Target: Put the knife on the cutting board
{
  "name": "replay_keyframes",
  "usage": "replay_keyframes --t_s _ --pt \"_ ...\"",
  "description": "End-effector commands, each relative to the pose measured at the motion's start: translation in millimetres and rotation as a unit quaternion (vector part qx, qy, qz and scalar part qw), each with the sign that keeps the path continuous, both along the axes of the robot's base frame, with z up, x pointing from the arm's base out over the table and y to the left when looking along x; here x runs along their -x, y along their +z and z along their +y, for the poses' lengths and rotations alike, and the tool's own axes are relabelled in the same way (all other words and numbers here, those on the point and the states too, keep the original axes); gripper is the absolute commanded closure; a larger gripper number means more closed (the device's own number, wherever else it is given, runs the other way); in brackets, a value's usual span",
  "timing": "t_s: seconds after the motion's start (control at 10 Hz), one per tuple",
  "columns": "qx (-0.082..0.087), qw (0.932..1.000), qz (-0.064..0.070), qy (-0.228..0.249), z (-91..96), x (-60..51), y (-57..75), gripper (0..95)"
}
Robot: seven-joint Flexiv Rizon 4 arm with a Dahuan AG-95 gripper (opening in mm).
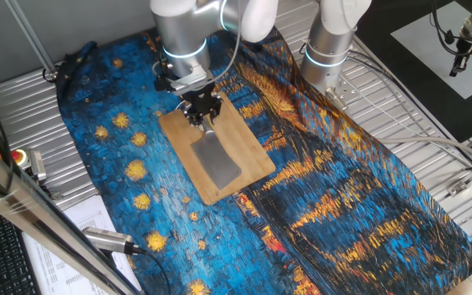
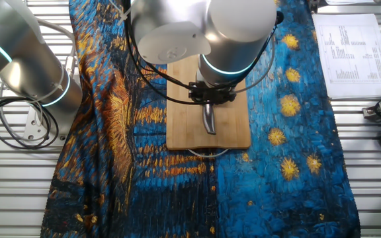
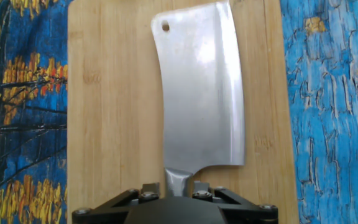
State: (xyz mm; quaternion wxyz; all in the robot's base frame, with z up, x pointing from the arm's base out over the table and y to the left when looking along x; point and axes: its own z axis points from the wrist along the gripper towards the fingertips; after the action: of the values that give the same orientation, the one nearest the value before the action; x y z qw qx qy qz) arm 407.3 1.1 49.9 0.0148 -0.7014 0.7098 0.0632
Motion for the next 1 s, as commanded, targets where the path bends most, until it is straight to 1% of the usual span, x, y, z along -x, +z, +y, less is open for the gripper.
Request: replay_keyframes --t_s 0.1,0.3,0.5,0.6,0.7,0.8,0.9,1.0 --pt "-0.001 1.0000 0.000 0.000 -0.6 -0.3 0.3 57.0" --pt "0.001 1.0000 0.002 -0.008 -0.9 -2.7 4.5 57.0" --pt "0.008 0.9998 0.010 -0.017 -0.6 -15.4 13.5 57.0" --pt "0.007 0.9994 0.015 -0.030 -0.5 -28.8 23.9 57.0" --pt "0.016 0.9975 0.019 -0.066 -1.0 -36.8 38.0 57.0" --pt "0.027 0.9945 0.020 -0.099 -2.0 -40.9 47.6 57.0" --pt "0.034 0.9903 0.020 -0.133 -3.4 -48.7 58.3 95.0" --pt "0.040 0.9849 0.024 -0.167 -5.1 -66.9 74.8 95.0"
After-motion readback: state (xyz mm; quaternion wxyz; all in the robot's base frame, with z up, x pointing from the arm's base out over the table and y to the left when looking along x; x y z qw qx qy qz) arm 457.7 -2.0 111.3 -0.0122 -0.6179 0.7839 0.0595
